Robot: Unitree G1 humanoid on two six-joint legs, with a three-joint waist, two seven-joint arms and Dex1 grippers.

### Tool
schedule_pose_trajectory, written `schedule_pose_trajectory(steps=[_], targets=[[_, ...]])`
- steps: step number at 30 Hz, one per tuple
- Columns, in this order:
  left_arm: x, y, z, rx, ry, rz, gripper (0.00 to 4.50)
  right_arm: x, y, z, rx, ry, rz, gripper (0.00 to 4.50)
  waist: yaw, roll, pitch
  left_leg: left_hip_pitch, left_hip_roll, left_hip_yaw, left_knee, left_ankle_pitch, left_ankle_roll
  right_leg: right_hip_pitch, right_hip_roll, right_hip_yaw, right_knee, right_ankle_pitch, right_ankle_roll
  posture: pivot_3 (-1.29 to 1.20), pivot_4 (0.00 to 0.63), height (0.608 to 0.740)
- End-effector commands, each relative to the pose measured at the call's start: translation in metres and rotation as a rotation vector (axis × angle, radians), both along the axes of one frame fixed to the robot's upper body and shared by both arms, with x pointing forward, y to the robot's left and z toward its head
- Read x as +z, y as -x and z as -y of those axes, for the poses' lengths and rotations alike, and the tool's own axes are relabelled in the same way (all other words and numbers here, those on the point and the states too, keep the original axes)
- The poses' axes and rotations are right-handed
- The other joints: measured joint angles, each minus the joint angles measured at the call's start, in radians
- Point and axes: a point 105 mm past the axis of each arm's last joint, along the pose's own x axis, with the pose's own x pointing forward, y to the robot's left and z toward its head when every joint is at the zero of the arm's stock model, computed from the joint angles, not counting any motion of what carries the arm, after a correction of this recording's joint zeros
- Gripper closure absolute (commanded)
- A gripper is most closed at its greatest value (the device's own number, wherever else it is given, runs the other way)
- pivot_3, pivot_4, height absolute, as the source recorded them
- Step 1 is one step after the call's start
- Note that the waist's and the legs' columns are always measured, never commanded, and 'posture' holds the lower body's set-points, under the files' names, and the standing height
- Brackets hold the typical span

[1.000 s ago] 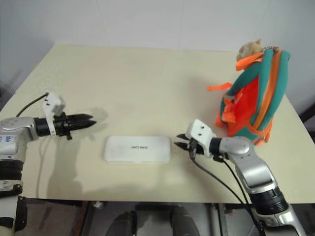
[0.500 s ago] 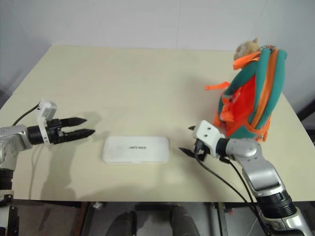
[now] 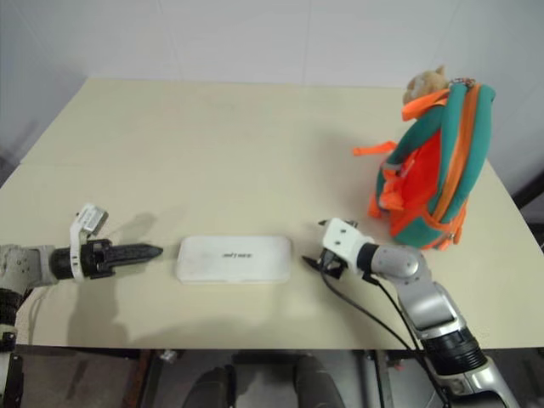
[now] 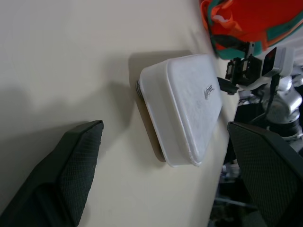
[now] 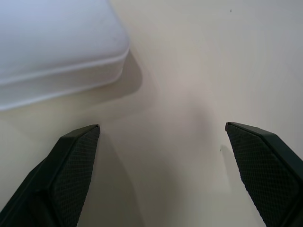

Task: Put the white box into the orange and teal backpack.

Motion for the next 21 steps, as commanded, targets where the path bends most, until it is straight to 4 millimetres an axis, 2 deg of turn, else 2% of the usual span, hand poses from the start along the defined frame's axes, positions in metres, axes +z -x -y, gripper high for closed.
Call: schedule_pose_trajectory(steps=[1,4,8,21], targets=[[0.002,-0.006,0.006,-0.017,0.034,-0.004,0.01,0.009,0.003,-0.009,0.041,-0.001,0.040,0.00,0.001,0.000,0.000,0.000,0.000,0.000,0.000,0.000,0.000,0.000,0.000,0.000,0.000,0.000,0.000,0.00,0.150,0.740],[-0.003,-0.008,0.015,-0.050,0.052,-0.022,0.01,0.010,0.003,-0.012,0.047,-0.005,0.043,0.00,0.003,0.000,0.000,0.000,0.000,0.000,0.000,0.000,0.000,0.000,0.000,0.000,0.000,0.000,0.000,0.00,0.150,0.740],[-0.020,-0.008,0.027,-0.147,-0.082,0.025,0.01,0.011,0.002,-0.014,0.049,-0.007,0.049,0.00,0.003,0.001,0.000,0.000,0.000,0.000,0.000,0.000,0.000,0.001,0.000,0.000,0.000,0.000,0.000,0.00,0.150,0.740],[-0.021,-0.004,0.053,-0.230,0.021,-0.072,0.01,0.013,0.000,-0.014,0.047,-0.013,0.059,0.00,0.007,0.001,0.000,0.001,-0.001,0.000,0.000,0.000,0.000,0.002,-0.001,0.000,0.000,0.000,0.001,0.00,0.150,0.740]])
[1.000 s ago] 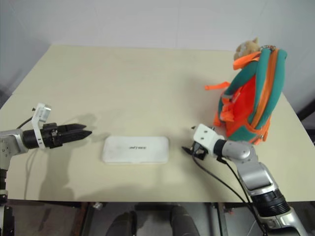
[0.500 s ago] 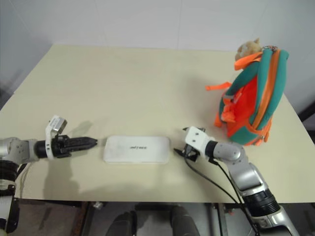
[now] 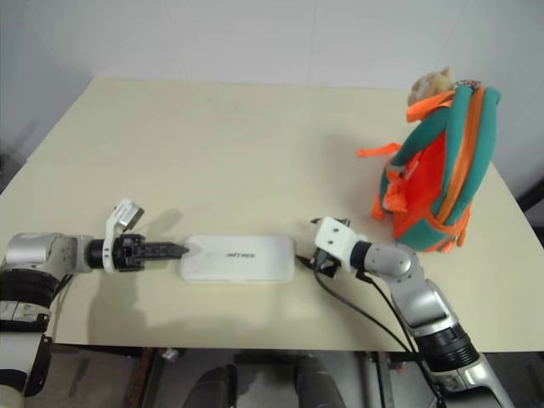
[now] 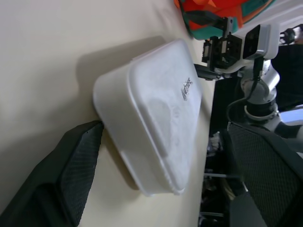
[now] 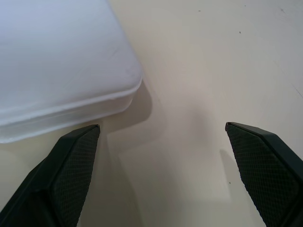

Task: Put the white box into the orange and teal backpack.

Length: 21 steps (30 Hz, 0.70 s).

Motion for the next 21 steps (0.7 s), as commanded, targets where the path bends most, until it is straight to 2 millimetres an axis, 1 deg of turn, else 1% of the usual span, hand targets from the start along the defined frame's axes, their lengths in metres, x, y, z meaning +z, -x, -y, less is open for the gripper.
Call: schedule_pose_trajectory(steps=[1,6,12,18,21], targets=[[-0.013,0.007,0.011,-0.047,-0.008,-0.082,0.01,0.012,0.000,-0.004,0.016,-0.017,0.048,0.00,0.001,0.000,0.000,0.000,0.000,0.000,0.000,0.000,0.000,0.000,0.000,0.000,0.000,0.000,0.000,0.00,0.150,0.740],[-0.018,0.009,0.014,-0.070,-0.037,-0.110,0.01,0.013,-0.002,-0.004,0.012,-0.020,0.054,0.00,-0.002,0.000,0.000,0.000,0.000,0.000,0.000,0.000,0.000,0.000,0.000,0.000,0.000,0.000,0.000,0.00,0.150,0.740],[-0.011,-0.001,0.021,-0.052,-0.021,-0.084,0.01,0.013,-0.002,-0.004,0.012,-0.021,0.056,0.00,0.001,0.000,0.000,0.000,0.000,0.000,0.001,0.000,0.000,0.000,0.000,0.000,0.000,0.000,0.000,0.00,0.150,0.740],[-0.007,-0.002,0.029,-0.080,0.016,-0.049,0.01,0.013,-0.004,-0.004,0.011,-0.020,0.055,0.00,0.006,0.000,0.000,0.000,0.000,0.000,0.002,0.000,0.000,0.001,0.000,0.000,0.000,0.000,0.001,0.00,0.150,0.740],[-0.007,-0.008,0.030,-0.051,0.018,-0.027,0.60,0.014,-0.004,-0.003,0.006,-0.021,0.057,0.00,0.010,0.000,0.000,0.000,0.000,0.000,0.002,0.000,0.000,0.001,0.000,0.000,0.000,0.000,0.001,0.00,0.150,0.740]])
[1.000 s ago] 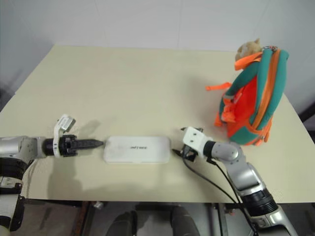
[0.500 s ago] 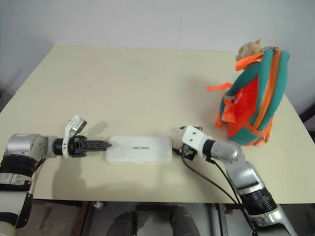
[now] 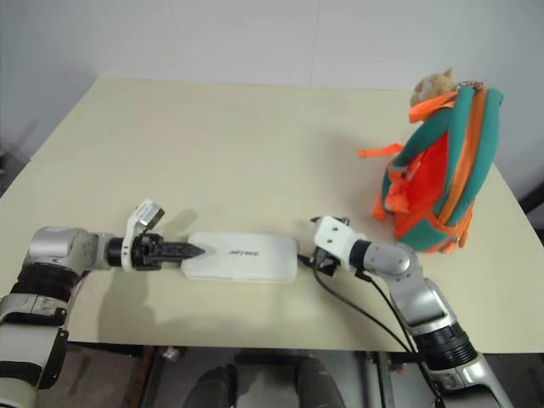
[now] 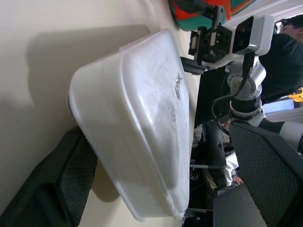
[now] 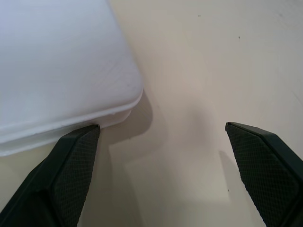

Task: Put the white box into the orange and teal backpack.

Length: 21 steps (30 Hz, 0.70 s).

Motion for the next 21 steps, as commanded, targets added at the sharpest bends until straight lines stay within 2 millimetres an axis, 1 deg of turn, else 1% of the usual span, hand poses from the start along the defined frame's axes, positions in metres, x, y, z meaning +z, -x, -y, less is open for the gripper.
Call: schedule_pose_trajectory(steps=[1,6,8,9,12,14,18,20,21], targets=[[-0.006,-0.005,0.004,0.019,-0.009,0.006,0.90,0.014,-0.002,-0.002,0.009,-0.022,0.051,0.00,0.003,0.000,0.000,0.000,0.000,0.000,0.000,0.000,0.000,0.000,0.000,0.000,0.000,0.000,0.000,0.00,0.150,0.740],[-0.004,-0.008,0.011,0.028,0.023,0.009,2.46,0.015,0.000,0.000,-0.004,-0.032,0.054,0.00,0.009,0.000,0.000,-0.001,0.000,0.000,-0.001,0.000,0.000,-0.001,0.000,0.000,0.000,0.000,0.000,0.00,0.150,0.740],[-0.001,-0.011,0.011,0.048,0.045,0.014,2.86,0.020,-0.001,0.003,-0.021,-0.050,0.064,0.00,0.009,0.000,0.000,-0.001,0.000,0.000,-0.001,0.000,0.000,-0.001,0.000,0.000,0.000,0.000,0.000,0.00,0.150,0.740],[0.001,-0.013,0.010,0.064,0.061,0.017,2.98,0.023,-0.001,0.005,-0.032,-0.066,0.072,0.00,0.009,0.000,0.000,-0.001,0.000,0.000,0.000,0.000,0.000,0.000,0.000,0.000,0.000,0.000,0.000,0.00,0.150,0.740],[0.010,-0.020,0.008,0.113,0.102,0.038,3.16,0.034,0.000,0.010,-0.075,-0.125,0.094,0.00,0.011,0.000,0.000,-0.001,0.000,0.000,0.000,0.000,0.000,0.000,0.000,0.000,0.000,0.000,0.000,0.00,0.150,0.740],[0.018,-0.024,0.007,0.143,0.141,0.058,3.17,0.046,0.001,0.017,-0.130,-0.197,0.121,0.00,0.011,0.000,0.000,-0.001,0.000,0.000,0.001,0.000,0.000,0.000,0.000,0.000,0.000,0.000,0.001,0.00,0.150,0.740],[0.035,-0.032,0.006,0.223,0.226,0.096,3.17,0.067,0.011,0.034,-0.297,-0.365,0.204,0.00,0.010,0.000,0.000,-0.001,0.000,-0.001,-0.001,0.000,0.000,-0.001,0.000,0.000,0.000,0.000,0.001,0.00,0.150,0.740],[0.039,-0.035,0.004,0.260,0.257,0.101,3.17,0.074,0.015,0.039,-0.370,-0.422,0.250,0.00,0.010,0.000,0.000,-0.001,0.000,-0.001,-0.002,0.000,0.000,-0.002,0.000,0.000,0.000,0.000,0.000,0.00,0.150,0.740],[0.042,-0.037,0.002,0.287,0.275,0.108,3.17,0.077,0.017,0.044,-0.437,-0.453,0.291,0.00,0.010,0.000,0.000,-0.001,0.000,-0.001,-0.003,0.000,0.000,-0.002,0.000,0.000,0.000,0.000,0.000,0.00,0.150,0.740]])
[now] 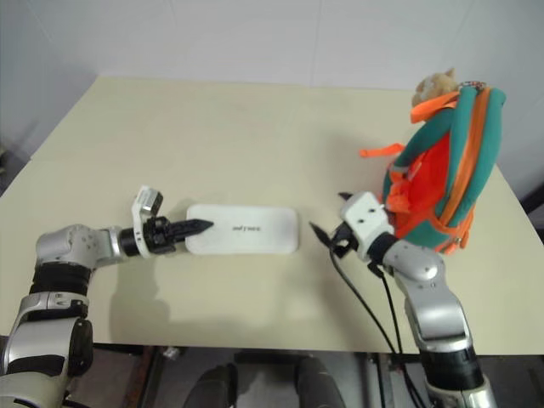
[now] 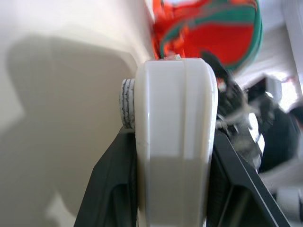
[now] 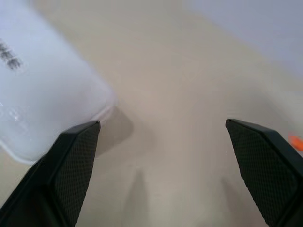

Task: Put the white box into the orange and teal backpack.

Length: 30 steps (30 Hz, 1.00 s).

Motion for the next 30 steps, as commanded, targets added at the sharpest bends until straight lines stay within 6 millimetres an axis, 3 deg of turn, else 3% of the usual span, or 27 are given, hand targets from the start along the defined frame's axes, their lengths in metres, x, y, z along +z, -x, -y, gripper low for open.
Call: schedule_pose_trajectory(steps=[1,5,10,17,23,30], targets=[[0.026,-0.007,-0.003,0.063,0.087,0.072,3.17,0.025,0.008,0.016,-0.184,-0.091,0.131,0.00,0.001,0.000,0.000,0.000,0.000,0.000,0.000,0.000,0.000,0.000,0.000,0.000,0.000,0.000,0.000,0.00,0.150,0.740],[0.037,-0.010,-0.005,0.124,0.156,0.092,3.17,0.037,0.009,0.028,-0.414,-0.166,0.245,0.00,0.000,0.000,0.000,0.000,0.000,0.001,-0.001,0.000,-0.001,-0.001,0.000,0.000,0.000,0.000,0.000,0.00,0.150,0.740],[0.042,-0.002,-0.001,0.109,0.240,0.035,3.17,0.044,-0.008,0.045,-0.623,-0.246,0.296,0.00,-0.002,0.000,0.000,0.000,0.000,0.001,-0.001,0.000,-0.001,-0.001,-0.001,0.000,0.000,0.000,0.000,0.00,0.150,0.740],[0.047,0.004,-0.002,0.131,0.245,0.054,3.17,0.040,-0.042,0.055,-0.728,-0.266,0.296,0.00,-0.006,0.000,0.000,0.000,0.000,0.001,-0.004,0.001,-0.002,-0.001,-0.001,0.000,-0.001,0.000,0.000,0.00,0.150,0.740],[0.049,0.011,-0.005,0.152,0.231,0.070,3.17,0.039,-0.070,0.077,-0.843,-0.322,0.294,0.00,-0.025,0.000,0.000,0.000,0.000,0.001,-0.006,0.001,-0.002,-0.002,-0.001,0.000,-0.002,0.000,0.000,0.00,0.150,0.740],[0.045,0.016,-0.005,0.165,0.210,0.063,3.17,0.049,-0.097,0.091,-0.910,-0.324,0.339,0.00,-0.038,0.000,0.000,0.001,0.000,0.001,-0.007,0.001,-0.002,-0.002,-0.001,0.000,-0.002,0.000,0.000,0.00,0.150,0.740]])
